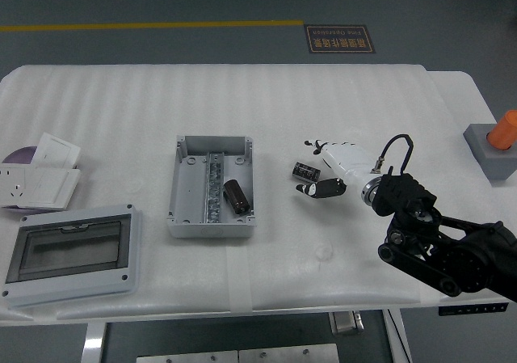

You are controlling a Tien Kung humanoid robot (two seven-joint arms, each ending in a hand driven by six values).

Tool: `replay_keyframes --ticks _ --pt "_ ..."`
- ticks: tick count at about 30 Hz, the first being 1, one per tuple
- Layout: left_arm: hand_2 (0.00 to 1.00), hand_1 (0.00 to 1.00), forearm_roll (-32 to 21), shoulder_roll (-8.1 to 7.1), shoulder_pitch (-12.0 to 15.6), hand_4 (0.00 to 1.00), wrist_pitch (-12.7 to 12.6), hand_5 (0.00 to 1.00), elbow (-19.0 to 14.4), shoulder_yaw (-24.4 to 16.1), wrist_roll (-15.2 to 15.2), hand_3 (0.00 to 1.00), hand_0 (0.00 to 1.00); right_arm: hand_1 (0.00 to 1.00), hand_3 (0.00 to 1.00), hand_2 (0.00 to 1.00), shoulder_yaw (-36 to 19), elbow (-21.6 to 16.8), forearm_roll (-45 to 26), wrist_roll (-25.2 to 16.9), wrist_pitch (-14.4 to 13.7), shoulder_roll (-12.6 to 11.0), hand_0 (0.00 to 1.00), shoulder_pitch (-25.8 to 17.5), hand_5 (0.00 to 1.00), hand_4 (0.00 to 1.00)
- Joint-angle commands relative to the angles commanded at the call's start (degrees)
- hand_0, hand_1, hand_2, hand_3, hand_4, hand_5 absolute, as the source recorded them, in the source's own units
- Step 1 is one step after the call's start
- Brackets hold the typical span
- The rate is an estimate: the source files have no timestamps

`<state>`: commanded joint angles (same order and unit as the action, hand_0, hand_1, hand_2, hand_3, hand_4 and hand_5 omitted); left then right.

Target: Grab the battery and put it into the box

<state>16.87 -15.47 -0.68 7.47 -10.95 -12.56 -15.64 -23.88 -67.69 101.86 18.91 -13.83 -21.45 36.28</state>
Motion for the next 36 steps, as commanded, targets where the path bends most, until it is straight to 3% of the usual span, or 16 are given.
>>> replay_keyframes --ticks 1,2,13,14,25,26,31,32,36 --pt "0.560 0.670 0.02 0.01 0.00 0.485 0.02 0.460 -0.01 0.01 0.02 0.561 0.619 0.656 0.859 0.723 0.30 0.30 -0.09 0.02 -0.14 0.20 0.644 0.14 0.511 0.851" --pt "0.561 0.670 0.01 0.02 0.00 0.486 0.04 0.460 -0.01 0.01 0.02 0.561 0.618 0.616 0.835 0.691 0.57 0.60 -0.21 0.03 -0.33 0.41 0.578 0.27 0.511 0.842" --pt "0.561 0.671 -0.18 0.10 -0.10 0.487 0.06 0.468 -0.05 0.32 0.34 0.560 0.619 0.581 0.801 0.649 2.58 3.06 0.44 -0.20 -2.14 2.36 0.542 1.41 0.494 0.788" --pt "0.561 0.671 -0.21 0.09 -0.11 0.485 0.06 0.464 -0.06 0.36 0.36 0.561 0.619 0.534 0.727 0.602 2.64 3.13 0.55 -0.24 -2.25 2.43 0.494 1.44 0.438 0.702" --pt "0.562 0.671 -0.44 0.09 -0.09 0.486 -0.20 0.468 -0.08 0.65 0.62 0.558 0.619 0.511 0.700 0.564 3.74 3.80 2.36 -0.71 -4.28 2.33 0.461 1.32 0.427 0.667" --pt "0.561 0.671 -0.54 0.08 -0.10 0.491 -0.24 0.475 -0.09 0.75 0.66 0.556 0.619 0.489 0.673 0.518 3.84 3.90 2.41 -0.72 -4.33 2.35 0.438 1.29 0.359 0.578" --pt "0.561 0.671 -0.96 0.08 -0.16 0.491 -0.36 0.475 -0.12 1.15 0.77 0.556 0.619 0.489 0.673 0.518 4.23 4.33 2.29 -0.83 -4.33 2.45 0.438 1.16 0.359 0.578" --pt "0.562 0.670 -0.95 0.08 -0.16 0.495 -0.37 0.481 -0.12 1.16 0.76 0.554 0.617 0.468 0.666 0.494 4.27 4.39 2.25 -0.84 -4.24 2.46 0.416 1.14 0.295 0.488" --pt "0.562 0.670 -0.69 0.05 -0.22 0.495 -0.38 0.481 -0.10 0.99 0.65 0.554 0.617 0.468 0.666 0.494 4.32 4.47 2.03 -0.87 -3.78 2.50 0.416 1.09 0.295 0.488"
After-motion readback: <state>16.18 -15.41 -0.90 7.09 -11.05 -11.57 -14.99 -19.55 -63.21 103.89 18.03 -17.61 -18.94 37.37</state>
